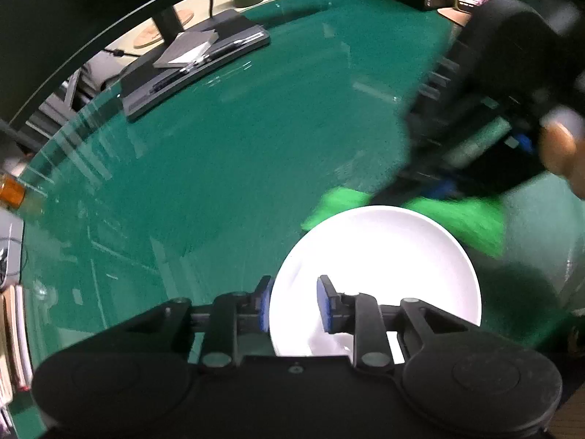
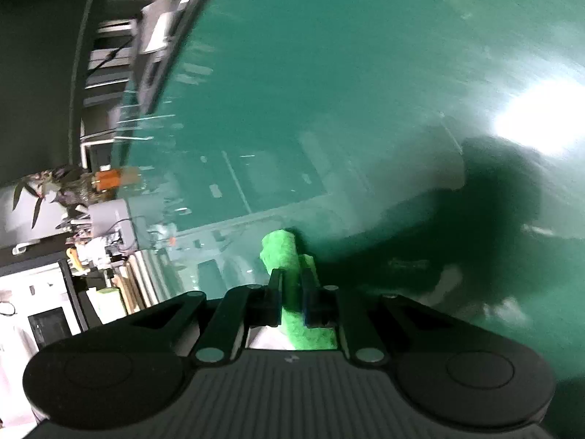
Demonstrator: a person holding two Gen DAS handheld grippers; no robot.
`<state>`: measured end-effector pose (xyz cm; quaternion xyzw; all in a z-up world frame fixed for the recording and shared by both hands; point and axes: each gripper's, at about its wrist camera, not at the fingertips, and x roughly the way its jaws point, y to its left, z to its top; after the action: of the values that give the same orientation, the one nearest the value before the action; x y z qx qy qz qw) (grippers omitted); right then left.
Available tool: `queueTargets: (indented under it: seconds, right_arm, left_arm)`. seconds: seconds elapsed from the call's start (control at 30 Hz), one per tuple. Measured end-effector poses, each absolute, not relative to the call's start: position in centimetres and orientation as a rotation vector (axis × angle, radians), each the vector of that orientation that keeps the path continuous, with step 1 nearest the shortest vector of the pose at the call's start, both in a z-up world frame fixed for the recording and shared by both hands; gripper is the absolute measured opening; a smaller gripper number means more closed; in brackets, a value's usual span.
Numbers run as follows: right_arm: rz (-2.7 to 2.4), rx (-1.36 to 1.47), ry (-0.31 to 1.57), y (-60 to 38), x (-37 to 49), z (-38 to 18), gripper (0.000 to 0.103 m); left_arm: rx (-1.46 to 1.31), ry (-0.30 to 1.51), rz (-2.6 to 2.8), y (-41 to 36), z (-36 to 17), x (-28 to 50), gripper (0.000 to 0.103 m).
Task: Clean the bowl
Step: 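Wipe the cloth across the bowl toward the left gripper with the right gripper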
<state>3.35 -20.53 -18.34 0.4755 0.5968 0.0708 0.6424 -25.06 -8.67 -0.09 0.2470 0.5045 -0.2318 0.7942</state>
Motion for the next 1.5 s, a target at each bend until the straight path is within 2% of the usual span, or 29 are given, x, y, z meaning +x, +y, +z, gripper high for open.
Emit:
queueTargets:
  seconds: [0.23,0.43,0.57,0.67,0.7,0.8,0.9,1.17,1.5]
  right_arm:
    - [0.284,1.039,1.329,-17.1,5.8,-17.0,0.010]
    - [0.202,1.076,1.337,-20.3,4.0,-17.9,0.009]
    - [0.142,1.121,1.368,-21.8,2.4,-19.0,0.010]
    - [0.126,1.127,1.316,-22.0,2.2,-18.2,0.010]
    - [0.132,1.111,1.293,-21.9,2.3,-17.7,0.010]
    - [0.159,1.040,1.212,-21.2,2.8,-16.0,0.010]
    - [0.253,0.950,1.155,-19.0,3.8,-14.3,0.010]
    - [0.468,0.701,1.159,-12.1,4.2,-13.7,0.009]
    - [0.359,0.697,1.096,-15.1,3.7,-13.3,0.009]
  left_arm:
    - [0.524,1.086,-0.492,-7.9,-1.3,-21.3,0.031]
    - [0.525,1.087,-0.506,-7.7,-2.2,-19.4,0.035]
    - [0.523,1.082,-0.504,-6.4,-4.0,-14.8,0.035]
    - [0.502,1.082,-0.471,-6.2,-4.6,-13.7,0.030]
    - [0.482,1.082,-0.452,-6.0,-4.7,-13.2,0.024]
    - [0.369,1.106,-0.421,-4.0,-4.7,-11.9,0.020]
    - [0.346,1.113,-0.419,-3.1,-5.0,-10.9,0.020]
    - [0.295,1.110,-0.405,-1.4,-6.3,-7.7,0.022]
    - [0.320,1.102,-0.405,-1.4,-7.0,-7.1,0.026]
